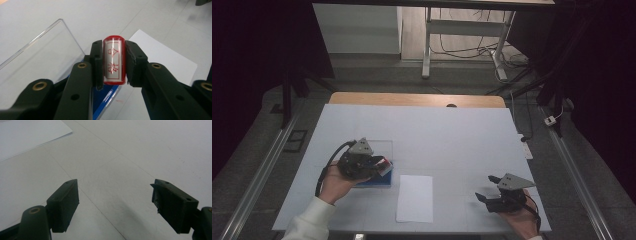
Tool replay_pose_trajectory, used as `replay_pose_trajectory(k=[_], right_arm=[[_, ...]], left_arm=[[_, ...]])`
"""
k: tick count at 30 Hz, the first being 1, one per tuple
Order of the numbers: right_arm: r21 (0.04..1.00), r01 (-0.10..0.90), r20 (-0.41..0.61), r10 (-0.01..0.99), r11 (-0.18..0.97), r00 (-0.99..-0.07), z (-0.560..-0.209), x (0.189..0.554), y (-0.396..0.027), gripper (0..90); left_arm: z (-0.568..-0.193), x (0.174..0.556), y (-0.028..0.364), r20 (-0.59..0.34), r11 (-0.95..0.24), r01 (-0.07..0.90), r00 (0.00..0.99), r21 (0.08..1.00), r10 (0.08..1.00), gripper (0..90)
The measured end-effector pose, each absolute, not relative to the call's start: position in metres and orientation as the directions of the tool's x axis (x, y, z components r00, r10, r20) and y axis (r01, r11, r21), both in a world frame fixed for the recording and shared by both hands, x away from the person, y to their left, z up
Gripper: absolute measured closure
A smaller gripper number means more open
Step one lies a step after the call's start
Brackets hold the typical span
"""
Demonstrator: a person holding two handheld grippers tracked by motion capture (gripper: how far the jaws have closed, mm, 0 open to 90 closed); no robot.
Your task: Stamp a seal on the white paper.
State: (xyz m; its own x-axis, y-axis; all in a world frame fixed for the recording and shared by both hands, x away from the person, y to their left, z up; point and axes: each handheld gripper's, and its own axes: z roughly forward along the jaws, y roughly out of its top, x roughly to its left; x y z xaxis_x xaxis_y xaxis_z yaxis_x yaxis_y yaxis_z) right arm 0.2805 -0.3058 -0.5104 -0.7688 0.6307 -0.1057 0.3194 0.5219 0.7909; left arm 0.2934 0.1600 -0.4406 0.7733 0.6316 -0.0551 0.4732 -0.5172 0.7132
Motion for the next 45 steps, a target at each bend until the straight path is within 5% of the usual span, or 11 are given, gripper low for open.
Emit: replay_pose_trajectory(k=[45], right_arm=[[0.786,0.324,-0.102,0.627,0.527,-0.772,-0.512,0.281,-0.306,21.3]], left_arm=[[-0.456,0.290,0.098,-0.080,-0.617,0.414,0.866,0.670,0.494,70.0]])
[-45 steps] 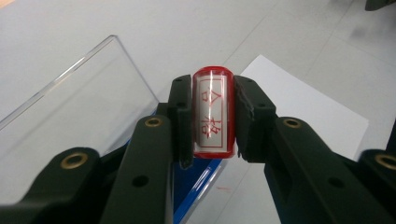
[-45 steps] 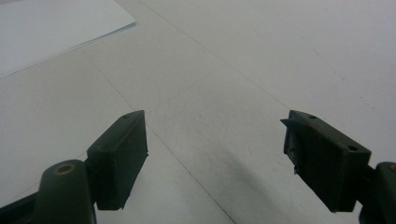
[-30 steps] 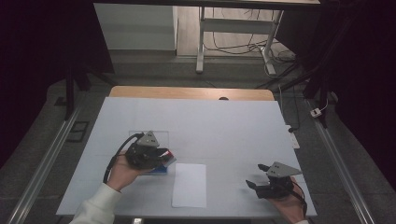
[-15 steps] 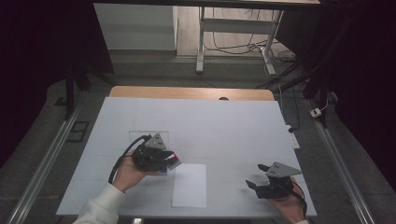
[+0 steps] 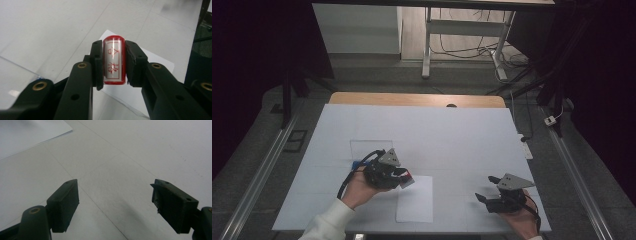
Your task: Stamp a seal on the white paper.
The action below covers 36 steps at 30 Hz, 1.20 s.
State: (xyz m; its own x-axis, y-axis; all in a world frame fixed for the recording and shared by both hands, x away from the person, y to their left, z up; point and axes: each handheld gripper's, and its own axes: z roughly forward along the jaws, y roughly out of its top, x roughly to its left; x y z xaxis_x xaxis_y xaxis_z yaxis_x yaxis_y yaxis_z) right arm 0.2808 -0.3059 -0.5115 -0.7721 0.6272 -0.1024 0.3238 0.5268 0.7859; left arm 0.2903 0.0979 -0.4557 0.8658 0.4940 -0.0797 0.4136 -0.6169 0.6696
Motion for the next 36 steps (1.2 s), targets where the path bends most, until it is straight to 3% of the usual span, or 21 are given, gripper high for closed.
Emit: replay_pose_trajectory(k=[19,36], right_arm=[[0.781,0.326,-0.105,0.626,0.533,-0.772,-0.512,0.281,-0.306,21.4],[0.781,0.330,-0.104,0.630,0.531,-0.769,-0.513,0.281,-0.306,21.4]], left_arm=[[-0.469,0.289,0.072,-0.089,-0.667,0.390,0.894,0.635,0.439,70.0],[-0.482,0.289,0.064,-0.074,-0.696,0.395,0.894,0.600,0.443,70.0]])
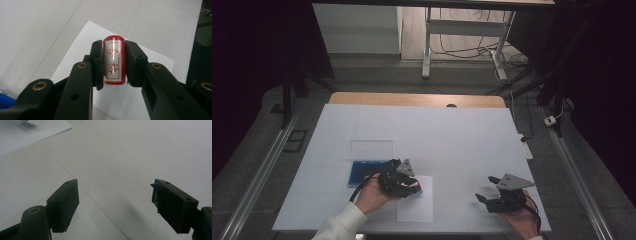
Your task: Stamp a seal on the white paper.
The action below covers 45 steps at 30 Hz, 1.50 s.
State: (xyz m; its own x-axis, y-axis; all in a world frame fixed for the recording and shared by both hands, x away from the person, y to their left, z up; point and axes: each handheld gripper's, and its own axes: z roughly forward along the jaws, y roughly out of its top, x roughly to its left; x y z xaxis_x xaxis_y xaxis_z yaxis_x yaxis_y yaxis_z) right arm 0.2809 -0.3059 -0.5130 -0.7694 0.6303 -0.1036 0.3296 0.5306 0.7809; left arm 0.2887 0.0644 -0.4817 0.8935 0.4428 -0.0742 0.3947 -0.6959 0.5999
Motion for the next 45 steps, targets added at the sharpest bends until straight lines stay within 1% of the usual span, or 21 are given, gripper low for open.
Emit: replay_pose_trajectory(k=[24,45], right_arm=[[0.779,0.331,-0.103,0.630,0.532,-0.769,-0.513,0.281,-0.306,21.4],[0.775,0.332,-0.106,0.628,0.538,-0.771,-0.513,0.281,-0.305,21.4]], left_arm=[[-0.489,0.287,0.056,-0.041,-0.730,0.388,0.895,0.563,0.444,69.9],[-0.488,0.287,0.049,-0.012,-0.757,0.384,0.895,0.528,0.445,70.3]])
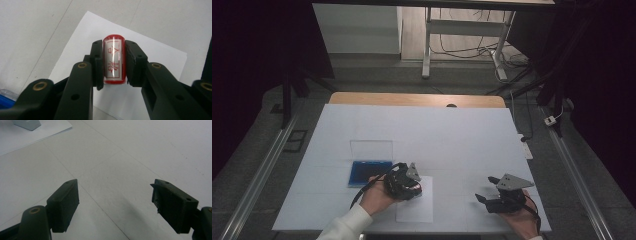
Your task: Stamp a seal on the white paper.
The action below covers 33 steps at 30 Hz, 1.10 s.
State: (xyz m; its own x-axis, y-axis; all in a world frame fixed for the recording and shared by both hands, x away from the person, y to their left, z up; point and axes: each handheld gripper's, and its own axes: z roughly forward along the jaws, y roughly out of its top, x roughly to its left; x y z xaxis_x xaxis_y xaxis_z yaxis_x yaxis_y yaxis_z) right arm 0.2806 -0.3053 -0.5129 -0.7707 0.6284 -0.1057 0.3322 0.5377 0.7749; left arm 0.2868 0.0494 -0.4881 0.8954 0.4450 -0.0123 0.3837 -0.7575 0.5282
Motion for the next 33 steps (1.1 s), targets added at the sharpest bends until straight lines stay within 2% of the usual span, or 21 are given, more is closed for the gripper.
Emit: replay_pose_trajectory(k=[10,33], right_arm=[[0.775,0.329,-0.114,0.632,0.539,-0.767,-0.5123,0.2798,-0.3045,21.5],[0.771,0.323,-0.118,0.621,0.550,-0.775,-0.5134,0.2802,-0.3021,21.6]], left_arm=[[-0.4906,0.2869,0.0453,0.003,-0.778,0.381,0.897,0.500,0.442,70.8],[-0.4928,0.2852,0.0454,0.015,-0.777,0.375,0.897,0.506,0.442,71.0]])
